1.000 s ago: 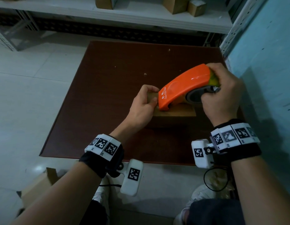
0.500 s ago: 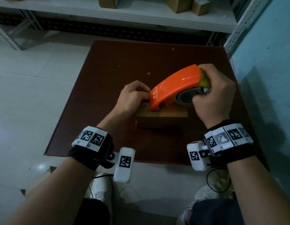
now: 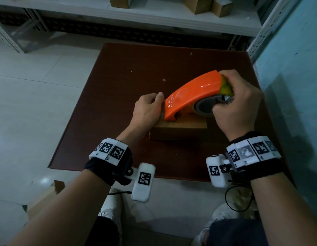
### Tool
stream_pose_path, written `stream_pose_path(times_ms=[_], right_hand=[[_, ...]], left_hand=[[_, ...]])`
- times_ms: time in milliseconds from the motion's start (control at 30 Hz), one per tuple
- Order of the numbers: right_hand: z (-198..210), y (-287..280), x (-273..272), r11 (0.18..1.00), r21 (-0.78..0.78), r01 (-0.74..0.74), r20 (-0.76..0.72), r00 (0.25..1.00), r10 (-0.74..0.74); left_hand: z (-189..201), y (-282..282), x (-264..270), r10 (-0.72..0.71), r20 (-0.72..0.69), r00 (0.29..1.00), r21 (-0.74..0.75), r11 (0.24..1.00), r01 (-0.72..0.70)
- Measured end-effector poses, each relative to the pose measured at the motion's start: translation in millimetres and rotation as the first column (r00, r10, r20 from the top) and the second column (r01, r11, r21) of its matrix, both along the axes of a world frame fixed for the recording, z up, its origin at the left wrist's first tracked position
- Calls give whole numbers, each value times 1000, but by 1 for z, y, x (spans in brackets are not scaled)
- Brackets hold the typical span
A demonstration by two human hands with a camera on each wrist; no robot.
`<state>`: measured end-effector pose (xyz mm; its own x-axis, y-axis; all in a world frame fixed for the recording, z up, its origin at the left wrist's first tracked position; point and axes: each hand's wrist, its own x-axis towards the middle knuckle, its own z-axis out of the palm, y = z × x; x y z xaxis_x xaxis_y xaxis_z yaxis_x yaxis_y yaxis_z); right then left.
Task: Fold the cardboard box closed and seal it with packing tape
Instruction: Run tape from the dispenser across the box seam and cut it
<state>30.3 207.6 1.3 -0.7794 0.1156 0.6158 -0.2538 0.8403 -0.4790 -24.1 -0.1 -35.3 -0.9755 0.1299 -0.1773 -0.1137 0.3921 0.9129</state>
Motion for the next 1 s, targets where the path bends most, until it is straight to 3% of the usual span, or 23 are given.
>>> stream_pose_path(times_ms=[533, 1000], right_hand=[[0, 12, -1, 999, 47, -14, 38, 999, 13], [2, 15, 0, 998, 53, -23, 51, 999, 20]], left_hand=[[0, -2, 0, -26, -63, 998, -26, 999, 24], [-1, -2, -1, -30, -39, 999, -28, 999, 29]])
